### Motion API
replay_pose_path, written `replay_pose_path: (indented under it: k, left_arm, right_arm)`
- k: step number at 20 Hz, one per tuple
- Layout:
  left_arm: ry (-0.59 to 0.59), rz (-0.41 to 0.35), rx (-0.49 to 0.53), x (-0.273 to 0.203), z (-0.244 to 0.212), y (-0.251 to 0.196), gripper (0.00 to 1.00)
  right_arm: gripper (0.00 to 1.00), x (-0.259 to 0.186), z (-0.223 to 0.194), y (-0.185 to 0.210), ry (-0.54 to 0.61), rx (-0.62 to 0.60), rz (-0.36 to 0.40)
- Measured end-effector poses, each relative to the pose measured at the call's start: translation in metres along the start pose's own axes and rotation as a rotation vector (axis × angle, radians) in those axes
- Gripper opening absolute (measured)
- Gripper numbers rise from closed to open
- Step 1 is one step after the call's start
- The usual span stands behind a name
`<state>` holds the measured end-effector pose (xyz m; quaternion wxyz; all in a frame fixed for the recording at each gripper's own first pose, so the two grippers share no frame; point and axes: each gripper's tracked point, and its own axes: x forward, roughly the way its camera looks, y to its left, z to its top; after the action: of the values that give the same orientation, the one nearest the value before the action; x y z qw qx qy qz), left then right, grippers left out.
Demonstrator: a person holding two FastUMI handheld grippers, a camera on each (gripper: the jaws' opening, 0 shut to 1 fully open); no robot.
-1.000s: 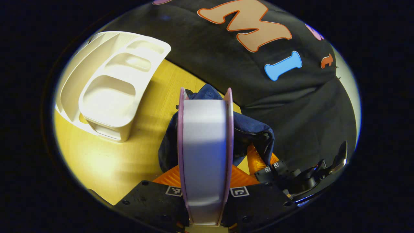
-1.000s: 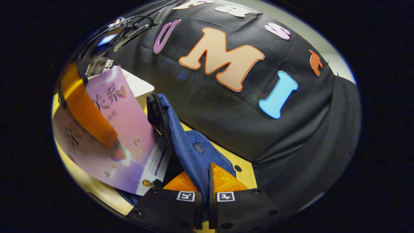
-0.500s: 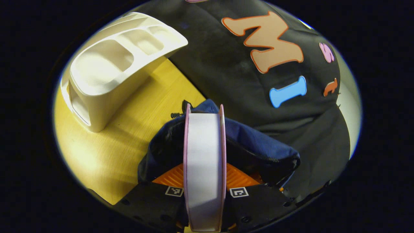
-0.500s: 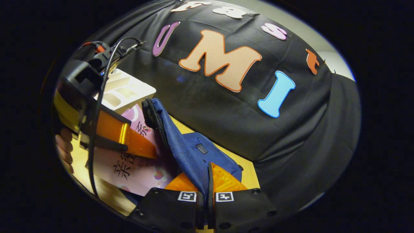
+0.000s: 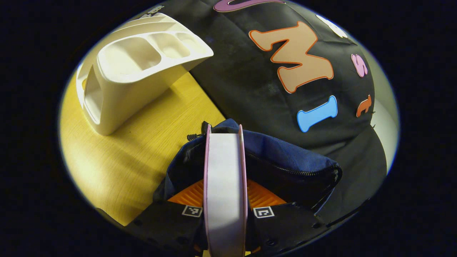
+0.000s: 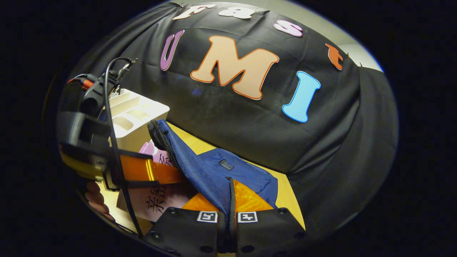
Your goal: Open the schoolbag, grab two books from the bookshelf and put them into the schoolbag.
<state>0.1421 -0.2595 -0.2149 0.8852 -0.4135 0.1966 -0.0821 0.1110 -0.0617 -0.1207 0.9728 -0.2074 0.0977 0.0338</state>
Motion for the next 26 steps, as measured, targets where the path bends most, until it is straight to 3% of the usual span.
replay_pose_path:
  k: [6, 11, 15, 17, 21, 26]
  left_arm:
    - [-0.012, 0.053, -0.019, -0.02, -0.008, 0.014, 0.37]
    - [-0.051, 0.015, 0.0, -0.041, -0.027, 0.023, 0.38]
    - [-0.033, -0.006, -0.134, -0.042, -0.036, 0.036, 0.38]
    - [-0.041, -0.012, -0.165, -0.042, -0.031, 0.039, 0.37]
    - [-0.108, -0.025, -0.123, -0.045, -0.012, 0.037, 0.37]
    - [-0.105, -0.058, -0.158, -0.021, -0.018, 0.024, 0.37]
  right_arm:
    - [0.06, -0.001, -0.012, -0.009, 0.03, 0.027, -0.014]
    - [0.06, -0.003, -0.013, -0.008, 0.027, -0.001, 0.008]
    - [0.06, -0.006, -0.016, -0.01, 0.025, 0.004, 0.023]
    - [0.06, -0.009, -0.016, -0.012, 0.024, 0.032, 0.023]
    - [0.07, -0.019, -0.012, -0.023, 0.031, 0.139, -0.026]
    - [0.06, -0.027, -0.014, -0.003, 0.089, 0.25, -0.039]
